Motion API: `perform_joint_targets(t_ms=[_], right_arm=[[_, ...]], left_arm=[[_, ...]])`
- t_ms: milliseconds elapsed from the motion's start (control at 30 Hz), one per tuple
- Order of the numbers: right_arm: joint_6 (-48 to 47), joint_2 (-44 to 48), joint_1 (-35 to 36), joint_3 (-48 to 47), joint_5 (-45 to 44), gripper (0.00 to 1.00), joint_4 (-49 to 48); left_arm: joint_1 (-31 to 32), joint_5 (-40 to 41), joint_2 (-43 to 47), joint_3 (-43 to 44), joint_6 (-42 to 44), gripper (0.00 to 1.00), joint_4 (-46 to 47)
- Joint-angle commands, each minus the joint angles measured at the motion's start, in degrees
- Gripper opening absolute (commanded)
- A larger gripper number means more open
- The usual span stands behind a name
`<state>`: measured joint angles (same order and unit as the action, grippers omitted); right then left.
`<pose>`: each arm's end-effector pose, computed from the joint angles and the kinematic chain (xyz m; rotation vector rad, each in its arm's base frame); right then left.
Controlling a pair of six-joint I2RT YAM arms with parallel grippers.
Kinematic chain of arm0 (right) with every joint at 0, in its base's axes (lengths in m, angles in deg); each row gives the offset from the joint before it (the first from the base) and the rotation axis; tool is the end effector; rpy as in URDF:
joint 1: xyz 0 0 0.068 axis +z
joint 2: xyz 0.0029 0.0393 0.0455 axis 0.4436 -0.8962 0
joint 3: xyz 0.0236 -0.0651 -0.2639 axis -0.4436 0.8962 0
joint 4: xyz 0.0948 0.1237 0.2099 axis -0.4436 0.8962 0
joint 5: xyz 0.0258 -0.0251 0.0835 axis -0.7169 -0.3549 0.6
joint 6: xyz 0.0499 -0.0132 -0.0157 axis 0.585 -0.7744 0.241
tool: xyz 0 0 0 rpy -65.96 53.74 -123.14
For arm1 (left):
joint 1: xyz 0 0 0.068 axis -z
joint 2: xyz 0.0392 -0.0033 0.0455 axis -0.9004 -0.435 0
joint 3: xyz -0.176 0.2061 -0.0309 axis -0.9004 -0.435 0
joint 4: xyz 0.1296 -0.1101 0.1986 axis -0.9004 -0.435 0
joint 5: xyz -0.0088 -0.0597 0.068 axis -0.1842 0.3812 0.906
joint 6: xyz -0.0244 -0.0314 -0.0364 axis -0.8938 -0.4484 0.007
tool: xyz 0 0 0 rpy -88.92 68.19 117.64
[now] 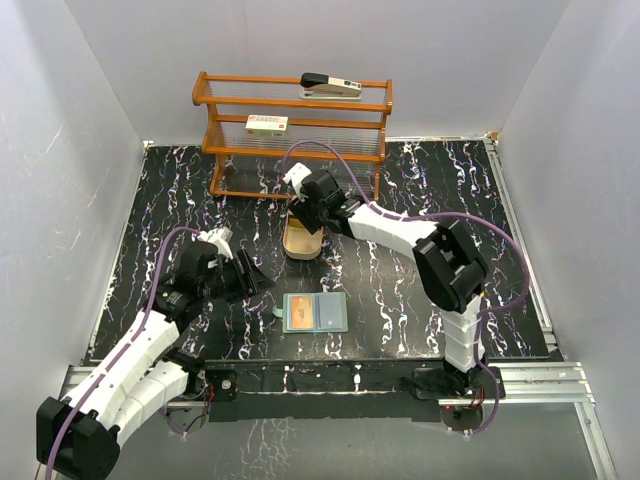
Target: Put the credit cards into the card holder
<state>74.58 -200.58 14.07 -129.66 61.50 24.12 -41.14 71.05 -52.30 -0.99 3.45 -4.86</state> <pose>0.3434 0.2834 0.2215 -0.9034 2.1004 0.0463 0.1593 -0.0799 0.2371 -0.2100 2.2833 -0.9813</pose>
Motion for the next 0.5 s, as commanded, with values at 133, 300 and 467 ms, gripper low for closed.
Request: perform_joint_targets(t_ms=[133,300,467], right_arm=[[-8.53,-5.54,0.11,-8.86,-1.66,0.63,1.64],[-10.02,-8.25,0.19,-10.56,-3.03,0.63,1.62],[-10.48,-9.73,0.2,-11.85,-4.83,0.58,1.55]], left_arm=[[0.13,-0.66,1.96,1.09,1.03,0.53,-0.41],[0.11,-1.16,1.82,1.07,1.33,0.53,-0.32],[0.12,-0.74,1.99,0.57,1.57,0.53,-0.72]])
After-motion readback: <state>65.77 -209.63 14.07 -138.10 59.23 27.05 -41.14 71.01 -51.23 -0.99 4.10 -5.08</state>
